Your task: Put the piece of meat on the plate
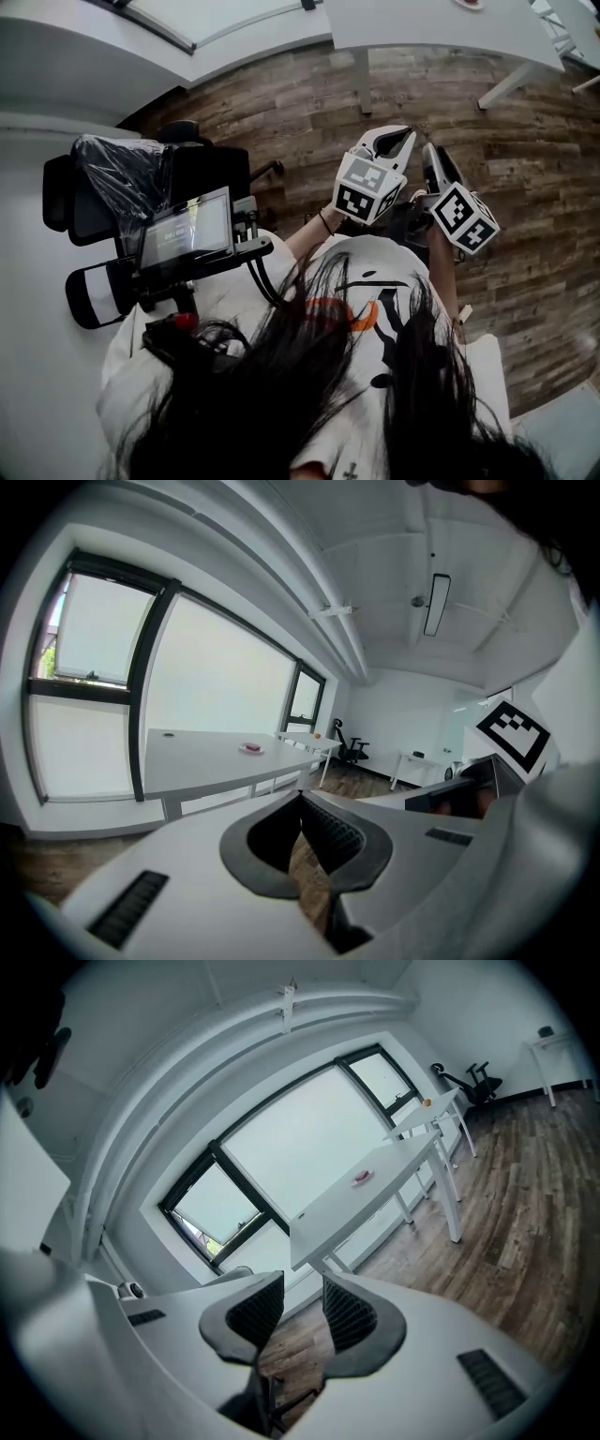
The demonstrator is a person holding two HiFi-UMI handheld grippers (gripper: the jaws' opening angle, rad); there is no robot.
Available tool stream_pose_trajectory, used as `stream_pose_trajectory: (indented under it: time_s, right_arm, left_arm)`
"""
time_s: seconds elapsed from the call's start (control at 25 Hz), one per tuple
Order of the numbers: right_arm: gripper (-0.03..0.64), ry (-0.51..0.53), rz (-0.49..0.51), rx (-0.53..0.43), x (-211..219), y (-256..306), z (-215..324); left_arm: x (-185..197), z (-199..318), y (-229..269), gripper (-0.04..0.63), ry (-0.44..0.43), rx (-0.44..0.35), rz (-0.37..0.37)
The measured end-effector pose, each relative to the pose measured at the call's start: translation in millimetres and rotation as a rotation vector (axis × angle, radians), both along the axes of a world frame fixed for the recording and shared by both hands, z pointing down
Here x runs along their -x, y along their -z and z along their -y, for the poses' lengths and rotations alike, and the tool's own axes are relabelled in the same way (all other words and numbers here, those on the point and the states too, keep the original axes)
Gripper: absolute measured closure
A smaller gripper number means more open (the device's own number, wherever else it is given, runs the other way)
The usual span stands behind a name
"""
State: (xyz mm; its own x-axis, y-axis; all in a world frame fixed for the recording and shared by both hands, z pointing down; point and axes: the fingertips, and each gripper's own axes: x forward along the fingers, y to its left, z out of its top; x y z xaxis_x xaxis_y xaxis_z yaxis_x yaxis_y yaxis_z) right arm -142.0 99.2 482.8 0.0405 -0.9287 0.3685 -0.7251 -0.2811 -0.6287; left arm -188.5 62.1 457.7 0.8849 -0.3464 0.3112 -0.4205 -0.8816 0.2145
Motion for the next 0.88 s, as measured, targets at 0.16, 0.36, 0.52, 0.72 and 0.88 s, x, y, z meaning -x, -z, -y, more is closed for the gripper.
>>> stream_pose_trajectory:
  time_s: [0.16, 0.36, 0.52, 0.72, 0.88]
  right_arm:
    - [0.480, -0.009, -0.014, 0.003, 15, -7, -34]
    - [0.480, -0.071, -0.020, 0.011, 9, -9, -60]
    - [0.480, -0.101, -0.035, 0.009, 6, -2, -70]
    - [0.480, -0.128, -0.089, 0.020, 0, 0, -79]
    - [0.480, -0.150, -0.165, 0.030, -5, 2, -83]
  left_arm:
    - [11, -33, -7, 0.589, -0.020, 0.001, -0.008]
    - [-2, -57, -9, 0.589, -0.097, 0.014, -0.021]
    - [-7, -68, -3, 0.589, -0.139, 0.017, -0.023]
    - [-11, -76, -4, 0.589, -0.164, 0.028, -0.024]
    - [-11, -76, -6, 0.589, -0.172, 0.026, -0.019]
